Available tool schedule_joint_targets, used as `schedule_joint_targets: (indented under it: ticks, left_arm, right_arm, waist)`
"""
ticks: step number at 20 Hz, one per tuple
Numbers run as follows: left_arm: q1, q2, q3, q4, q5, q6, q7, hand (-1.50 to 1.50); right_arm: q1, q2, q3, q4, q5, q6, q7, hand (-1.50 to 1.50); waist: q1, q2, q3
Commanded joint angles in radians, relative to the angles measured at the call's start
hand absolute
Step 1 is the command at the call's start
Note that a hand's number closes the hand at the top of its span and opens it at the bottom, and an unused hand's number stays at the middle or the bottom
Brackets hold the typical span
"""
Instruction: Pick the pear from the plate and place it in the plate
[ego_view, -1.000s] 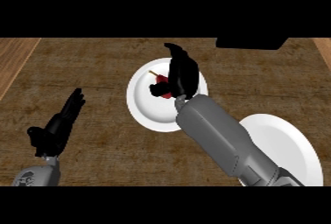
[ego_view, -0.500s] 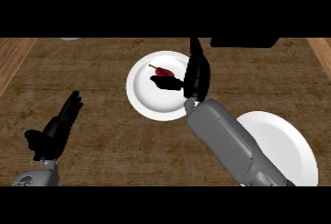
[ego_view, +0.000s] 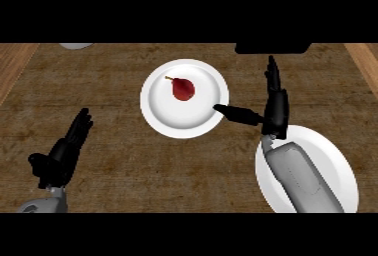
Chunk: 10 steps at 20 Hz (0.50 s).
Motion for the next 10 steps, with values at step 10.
schedule_joint_targets:
  ticks: [10]
  left_arm:
    - [-0.005,-0.003,0.007,0.01,-0.024,-0.006,-0.015,0.0]
  right_arm:
    - [0.232,-0.128,-0.174,0.081,-0.122,0.363,-0.383,-1.5]
  waist:
    - [0.005,0.0,-0.001]
